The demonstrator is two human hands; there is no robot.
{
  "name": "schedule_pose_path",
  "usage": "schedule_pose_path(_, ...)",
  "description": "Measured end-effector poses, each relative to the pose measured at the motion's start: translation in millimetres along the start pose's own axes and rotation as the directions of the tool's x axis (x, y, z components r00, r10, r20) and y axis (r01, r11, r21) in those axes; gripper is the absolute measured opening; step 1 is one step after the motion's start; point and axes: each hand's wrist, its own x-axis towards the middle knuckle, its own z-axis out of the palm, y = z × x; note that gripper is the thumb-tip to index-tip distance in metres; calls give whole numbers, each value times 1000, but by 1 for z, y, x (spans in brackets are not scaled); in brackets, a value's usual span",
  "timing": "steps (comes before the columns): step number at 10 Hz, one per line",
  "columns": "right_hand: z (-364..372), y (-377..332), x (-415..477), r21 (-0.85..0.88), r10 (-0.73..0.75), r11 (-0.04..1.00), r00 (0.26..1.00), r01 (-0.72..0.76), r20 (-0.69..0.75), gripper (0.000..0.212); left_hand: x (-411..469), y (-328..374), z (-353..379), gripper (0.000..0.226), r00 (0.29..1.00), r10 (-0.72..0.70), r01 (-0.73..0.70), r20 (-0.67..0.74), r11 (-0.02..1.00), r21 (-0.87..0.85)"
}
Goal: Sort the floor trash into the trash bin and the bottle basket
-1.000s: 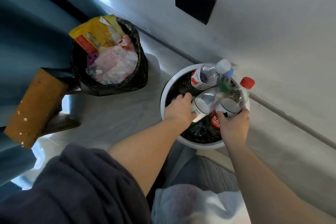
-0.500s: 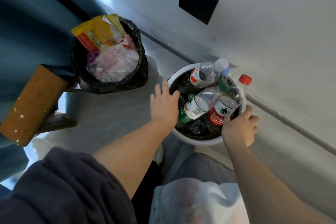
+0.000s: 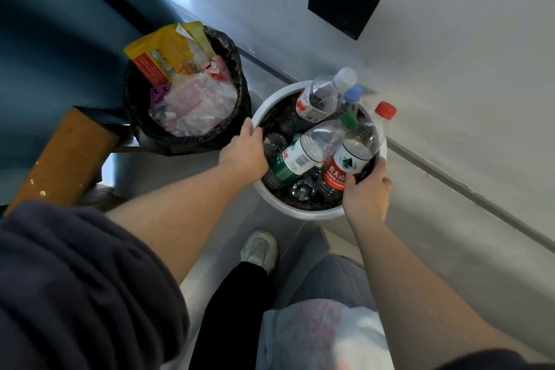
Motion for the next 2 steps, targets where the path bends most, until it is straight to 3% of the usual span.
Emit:
schedule_pose_path(1,0,-9,-6,-11,-1,1000,997,2,77,73,0,-8,-13,69,995,-26,22,96,999,45)
schedule_pose_path(2,-7,-21,-21,-161,8,987,996,6,88,79,-13,-13,-23,78,996,27,-37,85,993,115)
